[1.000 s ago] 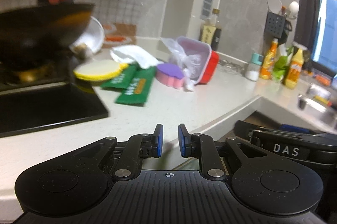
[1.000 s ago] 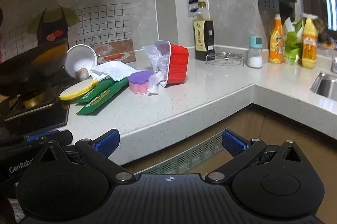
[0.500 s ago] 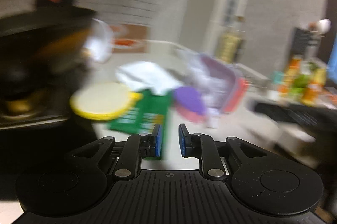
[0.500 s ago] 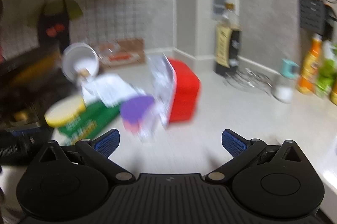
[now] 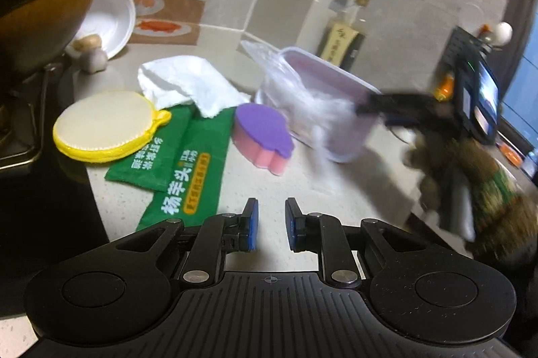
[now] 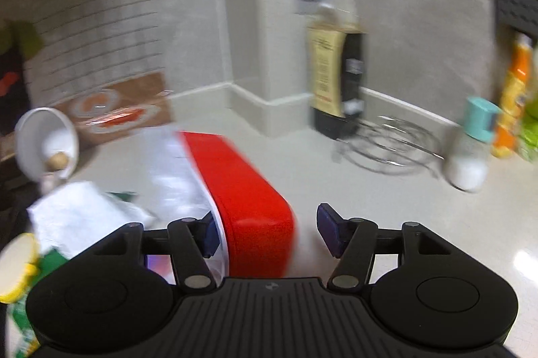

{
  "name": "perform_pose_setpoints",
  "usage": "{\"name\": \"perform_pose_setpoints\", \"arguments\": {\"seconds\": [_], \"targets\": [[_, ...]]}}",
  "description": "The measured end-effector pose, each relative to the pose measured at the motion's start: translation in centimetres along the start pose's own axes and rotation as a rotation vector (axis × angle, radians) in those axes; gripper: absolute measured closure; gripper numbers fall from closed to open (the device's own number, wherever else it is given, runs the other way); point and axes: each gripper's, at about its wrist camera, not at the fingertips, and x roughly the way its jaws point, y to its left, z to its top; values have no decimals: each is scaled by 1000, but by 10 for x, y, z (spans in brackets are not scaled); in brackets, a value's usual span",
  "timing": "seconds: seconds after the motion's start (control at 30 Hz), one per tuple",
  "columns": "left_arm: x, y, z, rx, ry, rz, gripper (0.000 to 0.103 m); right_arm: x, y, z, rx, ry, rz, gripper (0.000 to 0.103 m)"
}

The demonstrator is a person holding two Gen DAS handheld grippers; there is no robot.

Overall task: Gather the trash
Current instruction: 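Move the right gripper to the clear bag in the white-red tray while the left gripper approaches the tray, then close the right gripper on the clear plastic bag and lift it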

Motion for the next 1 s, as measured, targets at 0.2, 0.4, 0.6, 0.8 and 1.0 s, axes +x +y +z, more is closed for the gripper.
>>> {"name": "perform_pose_setpoints", "arguments": {"seconds": [0.2,0.4,0.6,0.8,1.0], "targets": [[10,-3,-5,-8,-16,-48,83,-21,-43,-19,40,-88,-32,38],[16,-1,-9,-69,-17,-43,83,-46,-6,-38,-113,-150,191,33],[1,3,-14,-54,-22,-28,83,-35,41,-48,-284,-237,107,33],[-4,14,-3,-67,-40,-9,83,-64,55,-61,-350,-378,113,33],[-12,3,14,-21,-72,9,83,-23,78,-43,-331,-179,221,39]]}}
